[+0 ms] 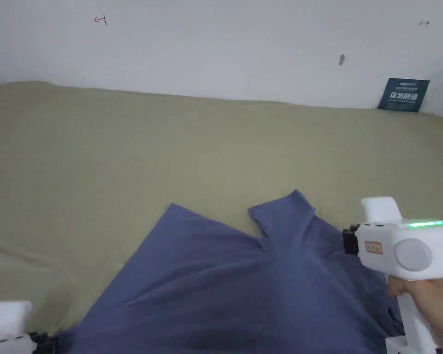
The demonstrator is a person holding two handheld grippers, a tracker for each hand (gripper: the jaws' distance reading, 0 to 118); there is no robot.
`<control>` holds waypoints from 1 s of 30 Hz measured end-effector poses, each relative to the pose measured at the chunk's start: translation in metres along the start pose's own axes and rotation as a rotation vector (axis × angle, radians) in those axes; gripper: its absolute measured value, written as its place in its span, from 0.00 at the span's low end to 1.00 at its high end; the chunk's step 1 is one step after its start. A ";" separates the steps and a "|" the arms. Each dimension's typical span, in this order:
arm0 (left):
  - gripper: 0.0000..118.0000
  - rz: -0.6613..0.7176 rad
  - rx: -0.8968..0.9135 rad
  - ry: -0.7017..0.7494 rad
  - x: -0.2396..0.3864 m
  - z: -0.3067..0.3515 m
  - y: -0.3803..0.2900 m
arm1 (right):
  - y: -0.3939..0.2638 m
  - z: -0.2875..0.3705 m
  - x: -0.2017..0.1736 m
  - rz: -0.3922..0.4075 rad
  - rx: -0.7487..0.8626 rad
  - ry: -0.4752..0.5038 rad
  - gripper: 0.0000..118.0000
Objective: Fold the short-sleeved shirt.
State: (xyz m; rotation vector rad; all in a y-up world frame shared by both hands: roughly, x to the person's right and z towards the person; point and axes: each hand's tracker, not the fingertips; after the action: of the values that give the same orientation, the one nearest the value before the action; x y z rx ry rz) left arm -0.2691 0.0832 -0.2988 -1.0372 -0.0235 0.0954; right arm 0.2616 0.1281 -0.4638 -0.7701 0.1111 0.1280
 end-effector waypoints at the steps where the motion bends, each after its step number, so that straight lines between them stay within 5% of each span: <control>1: 0.03 0.005 -0.001 -0.005 0.000 0.000 0.001 | 0.009 -0.014 0.006 0.006 -0.010 -0.011 0.00; 6: 0.03 0.009 -0.008 -0.015 -0.001 -0.002 0.005 | 0.039 -0.072 0.033 0.055 -0.105 -0.039 0.01; 7: 0.03 0.009 -0.010 -0.017 -0.002 -0.003 0.005 | 0.041 -0.081 0.036 0.063 -0.118 -0.039 0.10; 9: 0.03 0.012 -0.014 -0.017 -0.001 -0.005 0.006 | 0.041 -0.099 0.041 0.047 -0.197 0.010 0.86; 12: 0.03 0.003 -0.022 -0.015 0.004 -0.007 0.008 | 0.029 -0.119 0.037 0.055 -0.276 0.034 1.00; 15: 0.03 -0.019 -0.037 -0.011 0.008 -0.009 0.012 | 0.019 -0.138 0.030 0.120 -0.330 -0.024 0.83; 18: 0.03 -0.020 -0.045 -0.012 0.010 -0.008 0.016 | 0.021 -0.129 0.026 0.049 -0.309 -0.015 0.82; 19: 0.03 -0.020 -0.046 -0.011 0.010 -0.007 0.015 | 0.022 -0.124 0.028 0.034 -0.309 0.005 0.75; 22: 0.03 -0.013 -0.047 -0.005 0.013 -0.005 0.016 | 0.029 -0.100 0.023 0.027 -0.261 0.048 0.01; 30: 0.03 0.041 0.087 -0.006 0.009 0.045 0.028 | 0.047 0.054 0.019 0.030 -0.008 0.032 0.01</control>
State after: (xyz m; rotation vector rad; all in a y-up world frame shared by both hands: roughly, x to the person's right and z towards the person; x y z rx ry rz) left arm -0.2654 0.1368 -0.3000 -0.9509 -0.0041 0.1355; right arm 0.2755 0.2004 -0.4602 -0.7785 0.1530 0.1447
